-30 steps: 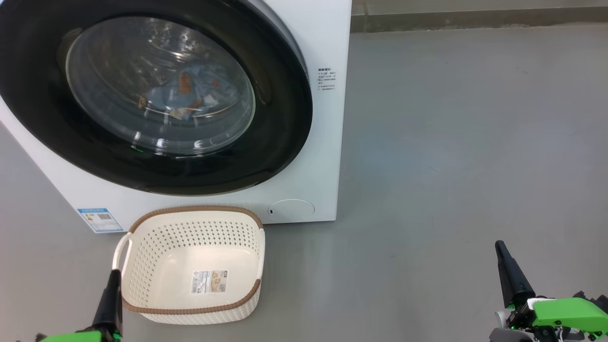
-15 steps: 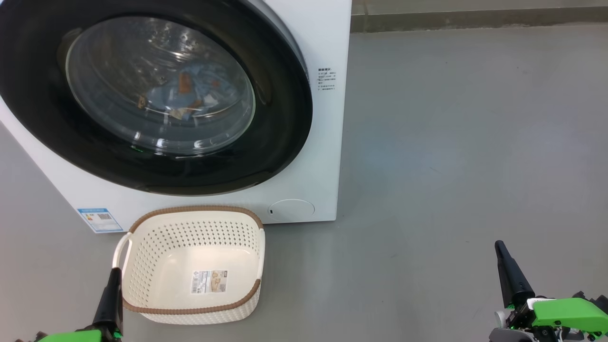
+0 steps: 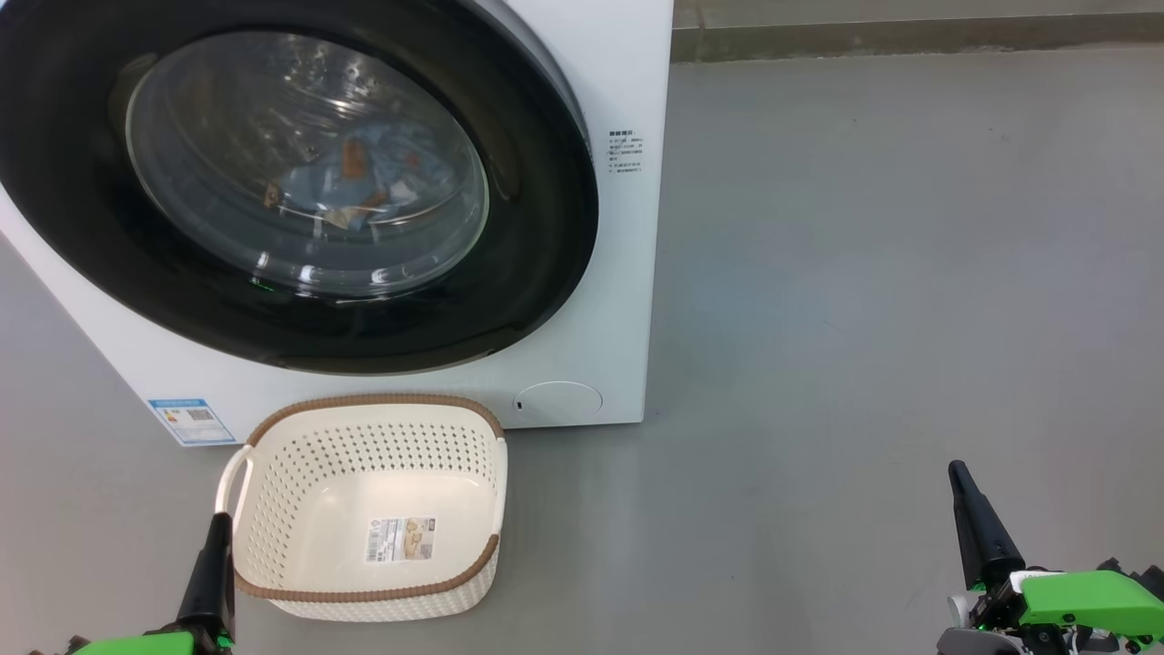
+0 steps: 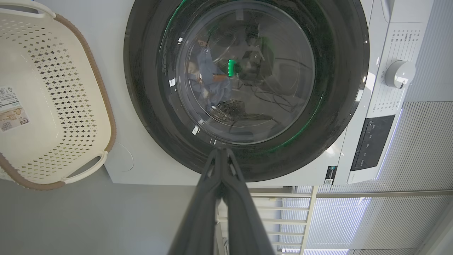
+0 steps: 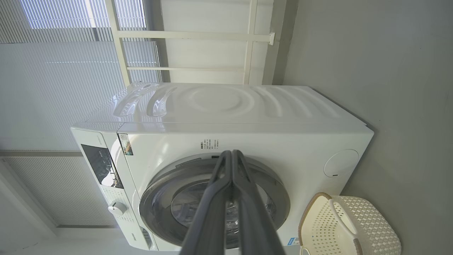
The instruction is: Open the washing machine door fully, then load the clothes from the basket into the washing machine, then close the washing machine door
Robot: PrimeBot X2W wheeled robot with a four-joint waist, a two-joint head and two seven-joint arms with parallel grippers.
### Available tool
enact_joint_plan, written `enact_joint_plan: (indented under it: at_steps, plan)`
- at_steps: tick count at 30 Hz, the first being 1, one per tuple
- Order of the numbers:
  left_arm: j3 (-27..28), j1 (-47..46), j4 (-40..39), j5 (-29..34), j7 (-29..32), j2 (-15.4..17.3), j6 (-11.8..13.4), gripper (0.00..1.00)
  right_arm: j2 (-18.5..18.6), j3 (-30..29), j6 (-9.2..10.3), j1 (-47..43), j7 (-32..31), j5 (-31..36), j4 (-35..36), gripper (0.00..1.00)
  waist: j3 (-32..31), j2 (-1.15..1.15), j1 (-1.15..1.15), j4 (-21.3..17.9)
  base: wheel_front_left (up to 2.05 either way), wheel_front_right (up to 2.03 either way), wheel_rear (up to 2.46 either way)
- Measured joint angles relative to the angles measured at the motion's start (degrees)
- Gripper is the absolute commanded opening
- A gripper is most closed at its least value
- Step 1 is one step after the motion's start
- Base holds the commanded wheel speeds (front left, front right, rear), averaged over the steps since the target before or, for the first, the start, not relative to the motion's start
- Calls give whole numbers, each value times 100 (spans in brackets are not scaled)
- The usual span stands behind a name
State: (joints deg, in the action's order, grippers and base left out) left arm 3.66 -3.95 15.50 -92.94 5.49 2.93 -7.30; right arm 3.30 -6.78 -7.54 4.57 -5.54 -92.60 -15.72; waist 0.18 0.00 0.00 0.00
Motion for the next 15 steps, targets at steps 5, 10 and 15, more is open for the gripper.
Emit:
enact_joint_plan:
  at_steps: [5,10,15]
  plan:
    - [4,0,0,0,5,-3,1,0,-1,-4,0,1,0,0,0,0,0,0,0,0,0,0,0]
    - [8,0,0,1,5,-25,1,0,-3,-10,0,1,-8,0,0,0,0,0,0,0,0,0,0]
    - [13,0,0,1,7,-30,0,0,-8,-12,0,2,-42,0,0,0,0,0,0,0,0,0,0]
